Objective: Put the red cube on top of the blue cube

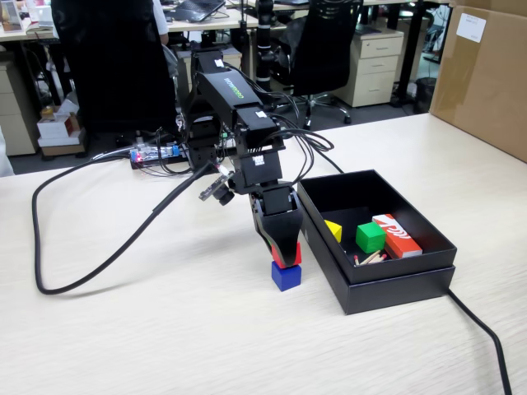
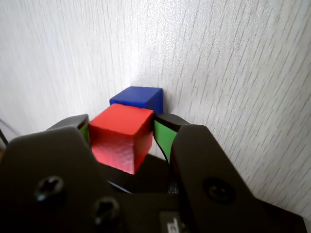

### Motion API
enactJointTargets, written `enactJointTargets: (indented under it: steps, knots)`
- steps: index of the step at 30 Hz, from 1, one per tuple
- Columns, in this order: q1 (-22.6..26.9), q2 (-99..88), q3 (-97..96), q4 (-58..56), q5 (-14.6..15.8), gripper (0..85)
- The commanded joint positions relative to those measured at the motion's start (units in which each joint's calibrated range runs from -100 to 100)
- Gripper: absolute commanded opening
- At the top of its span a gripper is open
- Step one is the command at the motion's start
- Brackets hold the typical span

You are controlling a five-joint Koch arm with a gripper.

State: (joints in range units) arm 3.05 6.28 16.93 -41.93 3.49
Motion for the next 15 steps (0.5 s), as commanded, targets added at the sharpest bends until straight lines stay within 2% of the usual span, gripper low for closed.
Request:
enactJointTargets:
  steps: [1,3,6,9,10,15]
  knots:
    - [0.0,-1.7,1.9,2.7,-0.1,32.8]
    - [0.0,-2.1,2.1,2.7,-0.1,33.0]
    - [-0.1,-2.8,2.1,2.5,-0.1,41.5]
    - [-0.1,-4.3,2.2,2.5,-0.1,42.4]
    - [-0.2,-5.8,2.1,1.8,-0.1,46.4]
    - [-0.1,-11.5,0.5,0.0,-0.3,46.7]
